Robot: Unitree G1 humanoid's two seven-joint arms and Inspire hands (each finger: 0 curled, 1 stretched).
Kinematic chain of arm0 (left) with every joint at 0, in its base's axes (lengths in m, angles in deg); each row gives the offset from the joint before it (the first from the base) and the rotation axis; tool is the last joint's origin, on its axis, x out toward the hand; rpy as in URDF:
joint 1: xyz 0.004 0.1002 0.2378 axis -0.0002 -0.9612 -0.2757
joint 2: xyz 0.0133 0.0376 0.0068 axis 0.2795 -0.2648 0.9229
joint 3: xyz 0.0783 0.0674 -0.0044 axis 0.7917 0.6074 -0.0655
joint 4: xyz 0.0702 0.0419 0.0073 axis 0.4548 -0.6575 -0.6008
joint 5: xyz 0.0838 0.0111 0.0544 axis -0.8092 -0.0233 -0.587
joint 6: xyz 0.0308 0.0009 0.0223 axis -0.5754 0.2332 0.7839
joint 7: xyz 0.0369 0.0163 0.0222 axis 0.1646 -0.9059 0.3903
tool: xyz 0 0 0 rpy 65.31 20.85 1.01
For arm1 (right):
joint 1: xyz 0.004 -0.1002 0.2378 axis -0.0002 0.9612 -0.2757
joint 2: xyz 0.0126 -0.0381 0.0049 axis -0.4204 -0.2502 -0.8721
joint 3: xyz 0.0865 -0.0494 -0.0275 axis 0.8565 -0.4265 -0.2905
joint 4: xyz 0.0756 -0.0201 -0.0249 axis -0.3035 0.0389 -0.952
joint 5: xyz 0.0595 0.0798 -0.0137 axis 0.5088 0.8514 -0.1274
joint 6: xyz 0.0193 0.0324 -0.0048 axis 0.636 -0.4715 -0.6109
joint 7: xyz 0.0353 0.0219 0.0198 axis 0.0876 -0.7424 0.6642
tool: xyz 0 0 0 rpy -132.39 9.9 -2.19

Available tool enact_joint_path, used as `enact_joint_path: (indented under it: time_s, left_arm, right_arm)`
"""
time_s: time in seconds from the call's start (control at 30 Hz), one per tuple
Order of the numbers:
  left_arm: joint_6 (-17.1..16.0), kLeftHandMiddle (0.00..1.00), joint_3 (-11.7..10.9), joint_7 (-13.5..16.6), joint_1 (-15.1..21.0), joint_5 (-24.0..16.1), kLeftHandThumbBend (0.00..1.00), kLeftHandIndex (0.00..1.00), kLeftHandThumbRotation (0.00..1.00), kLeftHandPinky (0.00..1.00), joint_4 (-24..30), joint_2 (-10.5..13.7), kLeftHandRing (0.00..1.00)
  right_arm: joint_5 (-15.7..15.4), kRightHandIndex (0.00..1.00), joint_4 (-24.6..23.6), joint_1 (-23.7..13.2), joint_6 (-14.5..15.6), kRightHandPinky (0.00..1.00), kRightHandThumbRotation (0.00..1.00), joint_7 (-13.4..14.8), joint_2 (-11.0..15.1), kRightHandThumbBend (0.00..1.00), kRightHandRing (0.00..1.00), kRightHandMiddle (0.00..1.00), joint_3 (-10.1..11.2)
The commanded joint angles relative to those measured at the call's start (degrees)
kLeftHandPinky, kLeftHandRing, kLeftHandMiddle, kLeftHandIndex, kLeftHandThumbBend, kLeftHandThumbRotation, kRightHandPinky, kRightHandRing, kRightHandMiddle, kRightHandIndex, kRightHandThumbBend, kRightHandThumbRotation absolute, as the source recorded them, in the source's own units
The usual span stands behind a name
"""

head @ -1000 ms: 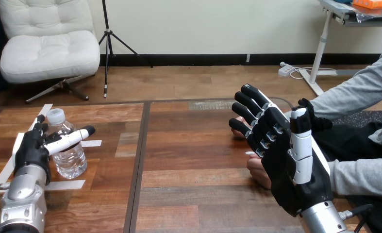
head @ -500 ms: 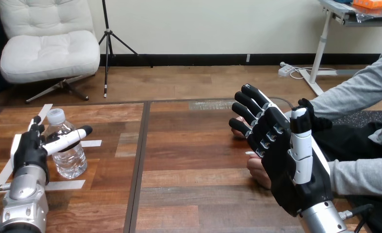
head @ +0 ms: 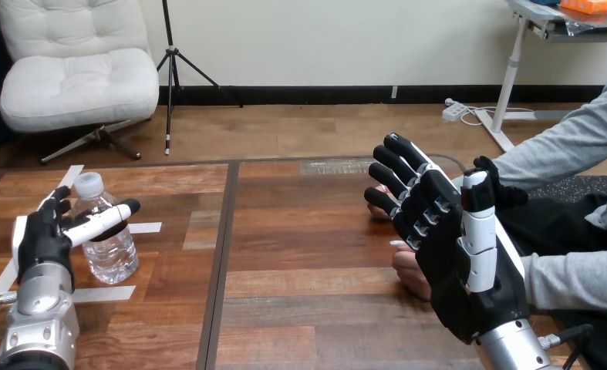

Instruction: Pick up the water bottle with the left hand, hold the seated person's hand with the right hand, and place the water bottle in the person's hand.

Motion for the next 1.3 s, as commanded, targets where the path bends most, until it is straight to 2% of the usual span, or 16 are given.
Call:
enact_joint_path:
  time_s: [0.0, 0.4, 0.97, 1.27]
  left_arm:
    - [0.14, 0.89, -0.47, 1.03, 4.51, 0.4, 0.8, 0.87, 0.0, 0.87, 1.25, -0.44, 0.89]
    - [1.81, 0.83, -1.22, 2.51, 4.45, 1.62, 0.75, 0.8, 0.0, 0.76, 2.73, -0.95, 0.8]
    - [3.64, 0.64, -1.13, 4.92, 4.45, 2.03, 0.73, 0.63, 0.0, 0.52, 3.62, -0.92, 0.58]
    - [3.96, 0.54, -1.1, 5.1, 4.38, 1.86, 0.72, 0.58, 0.0, 0.46, 3.87, -0.87, 0.5]
  right_arm:
    - [0.37, 0.91, -2.57, -2.26, -0.94, 0.91, 1.0, -0.03, -0.23, 0.77, 0.95, 0.93, 0.5]
    - [0.51, 0.91, -2.55, -2.23, -0.91, 0.91, 1.0, -0.02, -0.32, 0.77, 0.95, 0.93, 0.51]
    - [0.69, 0.91, -2.87, -2.12, -0.61, 0.91, 1.0, 0.07, -0.3, 0.77, 0.95, 0.93, 0.56]
    - [0.51, 0.91, -2.88, -2.1, -0.83, 0.91, 1.0, 0.15, -0.37, 0.77, 0.95, 0.93, 0.52]
